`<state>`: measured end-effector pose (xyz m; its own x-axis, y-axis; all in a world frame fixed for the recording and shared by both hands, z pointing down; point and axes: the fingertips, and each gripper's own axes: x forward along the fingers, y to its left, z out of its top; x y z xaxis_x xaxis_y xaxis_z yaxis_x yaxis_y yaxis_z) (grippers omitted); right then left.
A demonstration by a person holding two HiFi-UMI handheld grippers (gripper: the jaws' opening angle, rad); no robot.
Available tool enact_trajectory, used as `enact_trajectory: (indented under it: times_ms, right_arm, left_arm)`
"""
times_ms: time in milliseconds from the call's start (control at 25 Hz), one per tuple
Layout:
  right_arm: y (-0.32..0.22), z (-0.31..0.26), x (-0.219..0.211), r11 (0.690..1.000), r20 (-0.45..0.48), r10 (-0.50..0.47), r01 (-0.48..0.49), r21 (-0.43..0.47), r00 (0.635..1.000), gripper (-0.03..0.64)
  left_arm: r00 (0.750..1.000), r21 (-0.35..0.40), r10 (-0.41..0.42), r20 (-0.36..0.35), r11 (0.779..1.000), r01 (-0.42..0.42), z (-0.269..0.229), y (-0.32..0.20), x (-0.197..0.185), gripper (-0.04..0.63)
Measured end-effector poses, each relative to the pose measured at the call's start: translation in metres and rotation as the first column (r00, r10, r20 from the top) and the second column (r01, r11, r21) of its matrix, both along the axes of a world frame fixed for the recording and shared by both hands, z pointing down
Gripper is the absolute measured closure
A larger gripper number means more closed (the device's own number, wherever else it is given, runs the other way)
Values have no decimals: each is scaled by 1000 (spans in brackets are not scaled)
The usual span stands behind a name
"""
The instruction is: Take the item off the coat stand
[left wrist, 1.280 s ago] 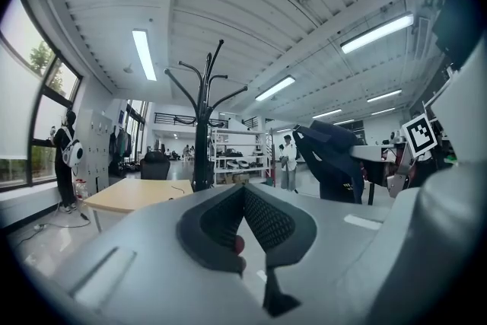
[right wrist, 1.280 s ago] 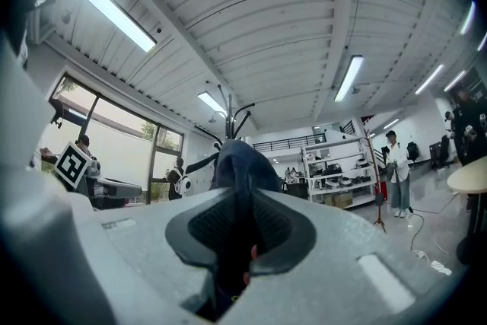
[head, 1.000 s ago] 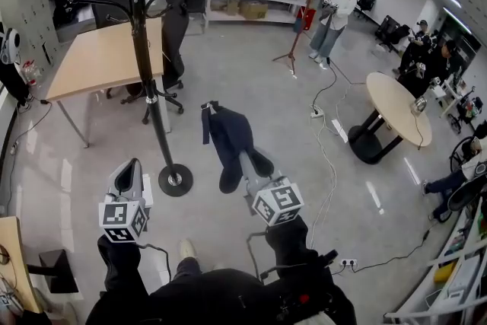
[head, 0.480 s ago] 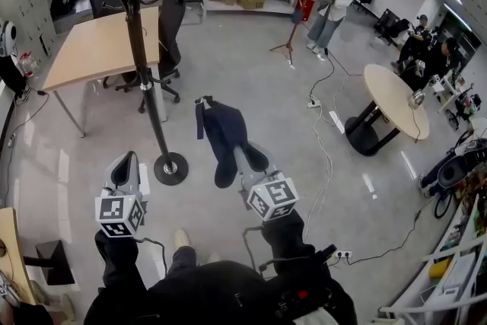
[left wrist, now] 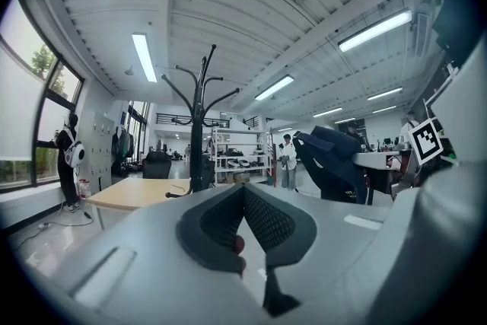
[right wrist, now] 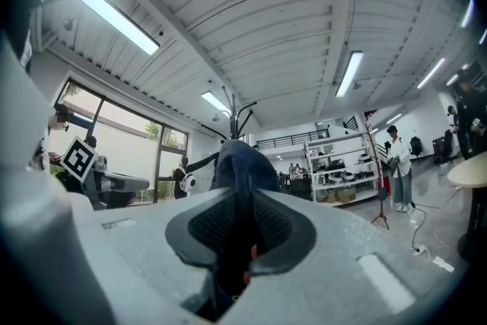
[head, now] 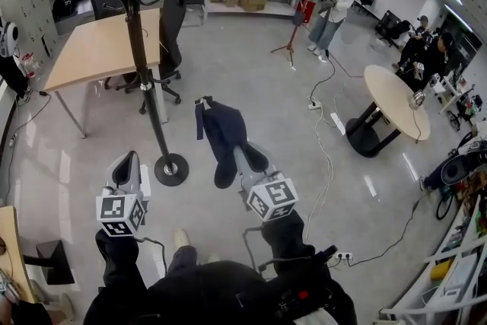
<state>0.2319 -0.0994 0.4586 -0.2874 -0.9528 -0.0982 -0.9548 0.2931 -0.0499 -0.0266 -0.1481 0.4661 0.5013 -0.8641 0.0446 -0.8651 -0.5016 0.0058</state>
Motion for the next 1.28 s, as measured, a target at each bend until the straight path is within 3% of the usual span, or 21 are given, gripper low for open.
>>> enact_trajectory:
  times_ms: [1280]
  right_arm:
    - [-3, 2, 6, 1000, -11, -19, 19, -2, 1000, 569]
  left_arm:
    - [1000, 5, -4, 13, 1000, 4, -6, -3, 11, 592]
